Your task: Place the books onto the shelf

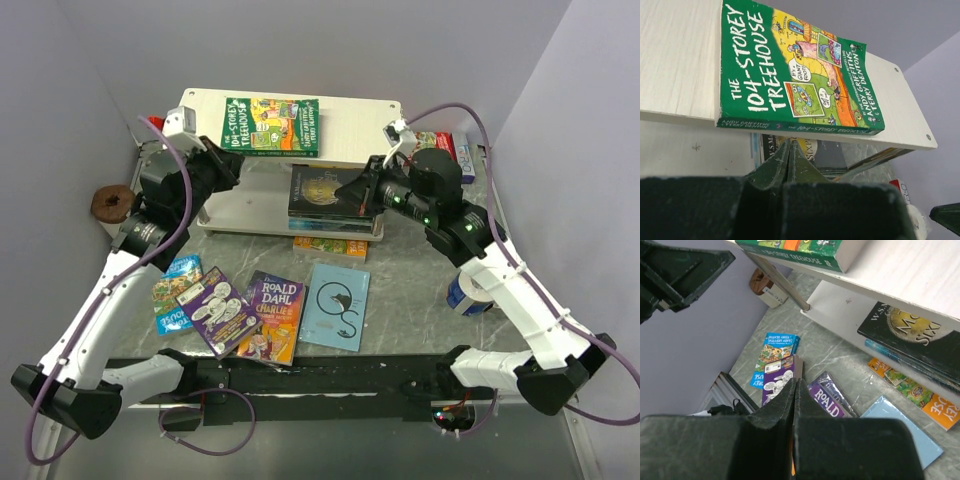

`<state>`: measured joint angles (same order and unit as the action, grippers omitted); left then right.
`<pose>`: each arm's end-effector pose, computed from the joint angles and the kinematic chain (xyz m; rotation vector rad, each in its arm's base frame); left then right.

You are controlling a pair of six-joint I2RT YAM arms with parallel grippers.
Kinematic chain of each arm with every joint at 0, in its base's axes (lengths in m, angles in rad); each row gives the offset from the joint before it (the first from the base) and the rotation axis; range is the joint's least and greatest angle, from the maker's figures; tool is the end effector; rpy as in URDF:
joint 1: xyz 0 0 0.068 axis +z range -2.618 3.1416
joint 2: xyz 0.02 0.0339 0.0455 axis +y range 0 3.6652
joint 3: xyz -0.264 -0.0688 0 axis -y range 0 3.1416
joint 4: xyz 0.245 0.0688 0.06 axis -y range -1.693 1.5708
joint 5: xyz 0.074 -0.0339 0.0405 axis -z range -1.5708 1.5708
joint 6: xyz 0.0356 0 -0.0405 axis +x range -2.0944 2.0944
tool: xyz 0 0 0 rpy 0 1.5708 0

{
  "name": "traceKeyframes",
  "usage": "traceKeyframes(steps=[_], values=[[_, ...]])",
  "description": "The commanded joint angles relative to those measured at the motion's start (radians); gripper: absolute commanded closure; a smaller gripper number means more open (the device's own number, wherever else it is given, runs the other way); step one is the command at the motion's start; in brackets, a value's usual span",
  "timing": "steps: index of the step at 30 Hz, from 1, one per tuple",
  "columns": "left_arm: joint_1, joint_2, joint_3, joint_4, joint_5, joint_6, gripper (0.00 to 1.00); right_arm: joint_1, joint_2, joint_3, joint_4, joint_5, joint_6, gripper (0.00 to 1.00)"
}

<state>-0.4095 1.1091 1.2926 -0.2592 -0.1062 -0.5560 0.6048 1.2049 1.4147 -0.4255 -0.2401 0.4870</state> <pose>0.2230 -0.0927 0.4453 -0.2060 1.6737 -0.6455 0.2080 0.1541 0.4465 -0.2935 1.8702 0.9814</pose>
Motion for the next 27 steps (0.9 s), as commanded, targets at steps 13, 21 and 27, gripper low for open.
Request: traceKeyframes(steps=[13,21,27], values=[[0.074,0.109,0.031,0.110,0.099,-0.033,0.99,0.006,-0.047,-0.049,0.024,0.047,-0.013,1.00],[0.086,0.065,0.037,0.091,0.207,-0.073,0.99,0.006,-0.079,-0.124,0.025,0.030,-0.031,1.00],[0.058,-0.201,-0.249,0.071,0.250,-0.151,0.93,0.007,-0.240,-0.487,0.134,0.099,-0.016,0.58]])
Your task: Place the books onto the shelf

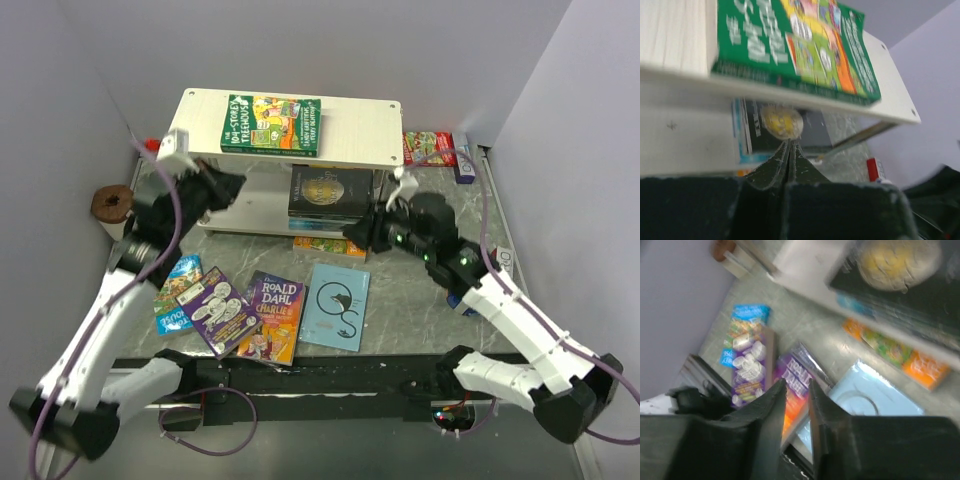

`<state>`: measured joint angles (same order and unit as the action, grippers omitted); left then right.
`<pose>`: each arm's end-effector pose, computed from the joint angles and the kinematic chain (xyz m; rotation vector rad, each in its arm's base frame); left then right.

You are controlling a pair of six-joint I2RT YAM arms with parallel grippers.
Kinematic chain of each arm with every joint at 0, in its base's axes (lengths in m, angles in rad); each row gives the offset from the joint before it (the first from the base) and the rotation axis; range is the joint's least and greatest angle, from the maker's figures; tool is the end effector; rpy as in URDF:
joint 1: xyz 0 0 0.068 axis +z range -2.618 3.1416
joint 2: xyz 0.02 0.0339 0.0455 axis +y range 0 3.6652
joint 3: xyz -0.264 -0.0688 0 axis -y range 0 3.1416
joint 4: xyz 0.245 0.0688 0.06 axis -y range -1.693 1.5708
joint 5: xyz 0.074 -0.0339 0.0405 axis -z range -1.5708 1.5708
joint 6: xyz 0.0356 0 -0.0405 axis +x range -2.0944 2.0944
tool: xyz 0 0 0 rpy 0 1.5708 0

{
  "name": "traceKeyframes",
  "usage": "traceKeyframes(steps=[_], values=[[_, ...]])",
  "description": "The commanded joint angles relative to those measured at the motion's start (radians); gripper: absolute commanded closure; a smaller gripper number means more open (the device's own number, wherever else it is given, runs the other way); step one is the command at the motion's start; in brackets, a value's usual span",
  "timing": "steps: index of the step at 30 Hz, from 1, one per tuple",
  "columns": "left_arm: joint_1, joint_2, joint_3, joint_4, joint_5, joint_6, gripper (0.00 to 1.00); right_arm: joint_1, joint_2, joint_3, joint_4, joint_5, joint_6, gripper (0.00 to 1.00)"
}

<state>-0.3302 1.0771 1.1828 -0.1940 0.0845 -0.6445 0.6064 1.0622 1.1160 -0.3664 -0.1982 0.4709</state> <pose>0.2272 -0.0811 0.4218 -0.2036 1.7108 -0.8023 0.1903 0.1405 0.3837 -0.2769 1.9649 0.9077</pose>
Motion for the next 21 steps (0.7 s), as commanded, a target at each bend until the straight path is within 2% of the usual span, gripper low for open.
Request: traceKeyframes(steps=[1,4,5,8,9,11,12,17,18,21], values=[[-0.030,-0.222,-0.175,-0.007,0.061,-0.066,0.90,0.004,-0.114,-0.229,0.083,0.062,0.006,0.47],[-0.096,-0.302,-0.317,-0.070,0.044,-0.079,0.71,0.007,-0.180,-0.364,0.107,0.080,0.037,0.32],[-0.140,-0.318,-0.387,-0.088,0.008,-0.086,0.55,0.007,-0.204,-0.393,0.113,0.092,0.047,0.29],[-0.211,-0.364,-0.533,-0.084,-0.028,-0.147,0.28,0.009,-0.232,-0.502,0.119,0.117,0.080,0.21],[-0.223,-0.371,-0.566,-0.075,-0.037,-0.171,0.13,0.009,-0.234,-0.546,0.124,0.123,0.090,0.20],[-0.250,-0.396,-0.662,-0.036,-0.043,-0.237,0.01,0.009,-0.231,-0.585,0.127,0.129,0.135,0.18],[-0.254,-0.399,-0.690,0.006,-0.032,-0.257,0.04,0.009,-0.228,-0.628,0.151,0.126,0.146,0.17],[-0.305,-0.359,-0.802,0.163,0.038,-0.320,0.04,0.007,-0.180,-0.732,0.233,0.086,0.230,0.17],[-0.316,-0.346,-0.802,0.174,0.040,-0.320,0.01,0.007,-0.173,-0.748,0.234,0.094,0.236,0.17],[-0.351,-0.292,-0.775,0.122,-0.020,-0.314,0.12,0.009,-0.169,-0.784,0.257,0.088,0.256,0.18]])
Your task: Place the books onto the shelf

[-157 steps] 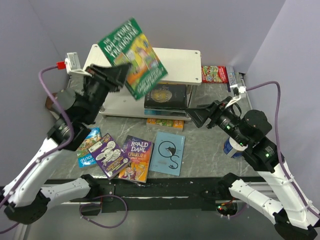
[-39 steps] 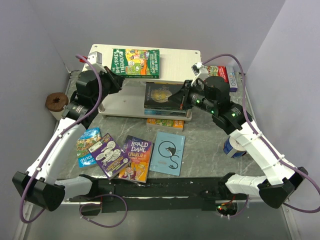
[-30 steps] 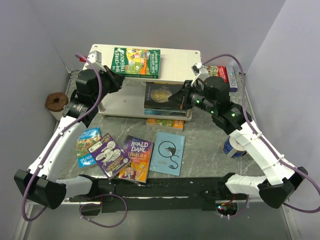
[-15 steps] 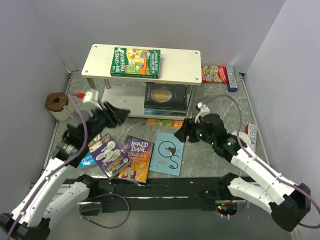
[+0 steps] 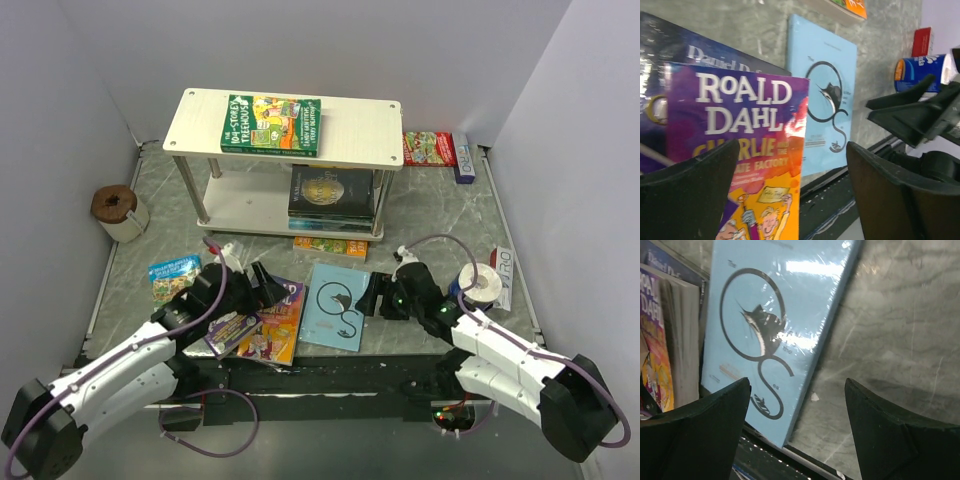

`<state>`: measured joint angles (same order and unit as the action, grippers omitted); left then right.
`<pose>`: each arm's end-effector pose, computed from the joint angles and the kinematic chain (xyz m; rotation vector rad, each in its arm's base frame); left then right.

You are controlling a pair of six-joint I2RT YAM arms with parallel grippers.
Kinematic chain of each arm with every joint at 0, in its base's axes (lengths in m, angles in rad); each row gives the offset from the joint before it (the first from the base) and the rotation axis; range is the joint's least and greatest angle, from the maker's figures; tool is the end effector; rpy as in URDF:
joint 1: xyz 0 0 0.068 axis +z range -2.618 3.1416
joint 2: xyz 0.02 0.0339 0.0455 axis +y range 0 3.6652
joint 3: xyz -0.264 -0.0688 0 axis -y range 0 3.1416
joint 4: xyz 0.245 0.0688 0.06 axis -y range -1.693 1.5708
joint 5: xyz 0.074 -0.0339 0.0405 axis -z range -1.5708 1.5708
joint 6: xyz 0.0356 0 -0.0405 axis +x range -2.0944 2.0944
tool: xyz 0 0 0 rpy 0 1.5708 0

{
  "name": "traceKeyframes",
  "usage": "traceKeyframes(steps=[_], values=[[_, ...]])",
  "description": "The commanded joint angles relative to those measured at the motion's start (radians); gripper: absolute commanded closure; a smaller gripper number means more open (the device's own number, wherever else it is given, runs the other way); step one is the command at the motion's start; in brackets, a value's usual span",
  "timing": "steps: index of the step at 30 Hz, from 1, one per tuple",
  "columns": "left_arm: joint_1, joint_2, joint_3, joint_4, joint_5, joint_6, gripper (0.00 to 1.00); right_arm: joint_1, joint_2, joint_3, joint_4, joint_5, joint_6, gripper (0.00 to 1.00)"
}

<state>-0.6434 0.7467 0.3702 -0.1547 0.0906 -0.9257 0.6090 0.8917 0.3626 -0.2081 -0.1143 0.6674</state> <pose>0.1345 -0.1049 0.2031 -0.2616 2.2607 -0.9929 0.1428 0.1045 0.1735 0.0094 2.4319 0.7530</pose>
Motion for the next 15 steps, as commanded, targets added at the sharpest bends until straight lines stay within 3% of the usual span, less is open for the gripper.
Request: traceKeyframes(steps=[1,6,10,13,15], values=[[-0.042,0.055,0.045,0.064,-0.070,-0.032,0.14,0.006,-0.014,-0.040,0.120,-0.005,0.063,0.18],[-0.042,0.089,0.067,-0.097,-0.213,-0.064,0.21,0.018,-0.027,-0.093,0.281,-0.125,0.121,0.18],[-0.044,0.125,0.104,-0.239,-0.411,-0.137,0.29,0.119,0.100,-0.042,0.387,-0.154,0.158,0.18],[-0.042,0.138,0.104,-0.281,-0.456,-0.154,0.34,0.178,0.229,0.035,0.421,-0.156,0.169,0.18],[-0.041,0.154,0.089,-0.238,-0.408,-0.148,0.38,0.205,0.312,0.067,0.475,-0.172,0.185,0.17]])
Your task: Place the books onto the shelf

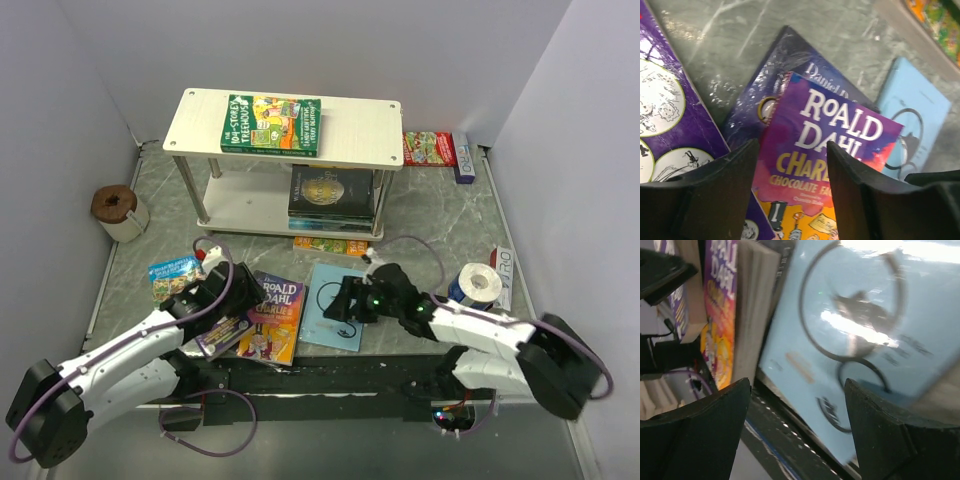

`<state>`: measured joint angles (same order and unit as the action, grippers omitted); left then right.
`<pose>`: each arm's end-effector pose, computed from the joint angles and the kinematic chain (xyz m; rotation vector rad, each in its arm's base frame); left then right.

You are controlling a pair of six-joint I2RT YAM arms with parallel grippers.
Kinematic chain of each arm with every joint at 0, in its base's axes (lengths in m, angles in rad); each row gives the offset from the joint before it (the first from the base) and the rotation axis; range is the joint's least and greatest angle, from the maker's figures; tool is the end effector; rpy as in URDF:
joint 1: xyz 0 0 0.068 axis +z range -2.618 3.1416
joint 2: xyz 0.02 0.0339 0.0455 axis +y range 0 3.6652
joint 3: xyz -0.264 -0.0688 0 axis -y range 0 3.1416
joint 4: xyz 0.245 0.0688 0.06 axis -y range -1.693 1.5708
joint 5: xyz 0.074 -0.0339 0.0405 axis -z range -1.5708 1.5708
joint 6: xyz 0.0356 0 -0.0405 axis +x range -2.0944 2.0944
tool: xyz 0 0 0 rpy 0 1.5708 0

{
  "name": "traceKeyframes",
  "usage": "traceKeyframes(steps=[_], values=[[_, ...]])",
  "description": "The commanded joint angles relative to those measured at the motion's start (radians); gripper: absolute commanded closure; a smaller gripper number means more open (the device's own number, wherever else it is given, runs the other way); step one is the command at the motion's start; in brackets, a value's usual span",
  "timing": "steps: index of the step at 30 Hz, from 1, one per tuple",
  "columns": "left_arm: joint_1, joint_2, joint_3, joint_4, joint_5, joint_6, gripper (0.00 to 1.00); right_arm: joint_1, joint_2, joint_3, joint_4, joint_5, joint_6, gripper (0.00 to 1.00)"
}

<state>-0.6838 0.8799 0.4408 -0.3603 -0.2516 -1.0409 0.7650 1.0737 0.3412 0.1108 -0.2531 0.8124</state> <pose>0.1410 -0.1035 0.1893 -0.5482 2.3428 -0.5432 0.1414 0.1481 0.1631 -0.1006 2.4183 1.0968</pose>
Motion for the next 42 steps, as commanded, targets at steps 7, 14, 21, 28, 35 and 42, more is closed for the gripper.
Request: traceKeyframes(steps=[7,14,21,28,35,42], values=[[0.000,0.126,-0.095,0.092,0.043,-0.077,0.50,0.069,0.308,0.160,0.268,-0.097,0.100,0.17],[0.000,0.195,-0.136,0.164,0.086,-0.084,0.53,0.114,0.460,0.229,0.317,-0.136,0.136,0.16],[0.000,0.180,-0.146,0.178,0.098,-0.076,0.55,0.140,0.578,0.269,0.322,-0.146,0.159,0.18],[0.000,0.162,-0.140,0.163,0.107,-0.070,0.52,0.138,0.534,0.242,0.317,-0.112,0.153,0.69],[-0.002,0.035,-0.062,0.064,0.032,0.004,0.31,0.132,0.327,0.248,0.100,-0.081,0.053,1.00],[0.009,-0.119,-0.074,0.239,0.243,0.108,0.01,0.028,0.149,0.286,-0.076,-0.346,-0.114,1.00]])
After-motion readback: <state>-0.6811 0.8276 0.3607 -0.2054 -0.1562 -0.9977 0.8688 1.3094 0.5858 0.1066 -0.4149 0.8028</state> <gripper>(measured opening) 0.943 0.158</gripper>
